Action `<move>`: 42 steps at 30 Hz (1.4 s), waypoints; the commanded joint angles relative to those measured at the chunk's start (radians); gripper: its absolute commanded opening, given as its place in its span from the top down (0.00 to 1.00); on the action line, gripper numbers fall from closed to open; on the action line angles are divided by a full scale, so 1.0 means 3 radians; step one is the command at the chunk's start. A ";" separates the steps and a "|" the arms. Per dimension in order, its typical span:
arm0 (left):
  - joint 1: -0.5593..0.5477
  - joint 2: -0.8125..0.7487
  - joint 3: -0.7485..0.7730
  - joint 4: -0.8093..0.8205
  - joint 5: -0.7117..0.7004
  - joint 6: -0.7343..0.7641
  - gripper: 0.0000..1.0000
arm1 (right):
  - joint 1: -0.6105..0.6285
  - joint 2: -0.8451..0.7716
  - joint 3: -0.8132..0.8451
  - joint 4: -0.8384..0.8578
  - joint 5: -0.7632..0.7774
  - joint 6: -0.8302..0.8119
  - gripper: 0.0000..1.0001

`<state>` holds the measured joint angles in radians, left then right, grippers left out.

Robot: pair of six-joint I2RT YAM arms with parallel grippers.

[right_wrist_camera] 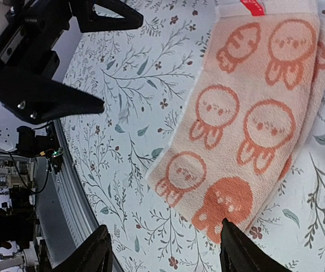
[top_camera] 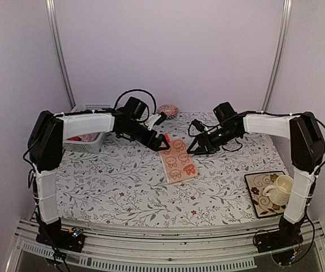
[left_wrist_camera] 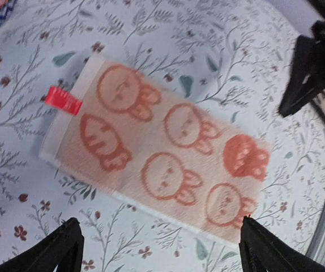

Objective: Roll the towels
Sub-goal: Rotate the towel at the center of the board, then smooth out the towel at the center of the board.

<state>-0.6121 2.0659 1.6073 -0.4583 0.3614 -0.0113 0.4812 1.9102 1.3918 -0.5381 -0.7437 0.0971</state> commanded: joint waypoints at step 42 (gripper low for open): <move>0.0055 0.0864 0.0461 0.0922 0.1232 -0.0291 0.03 | -0.0242 0.0236 -0.0004 0.0504 -0.0768 -0.0066 0.39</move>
<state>-0.6262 2.3928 1.7695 -0.2623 0.7105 -0.0727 0.4427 2.0338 1.3144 -0.4000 -1.0218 0.1032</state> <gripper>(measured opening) 0.966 0.603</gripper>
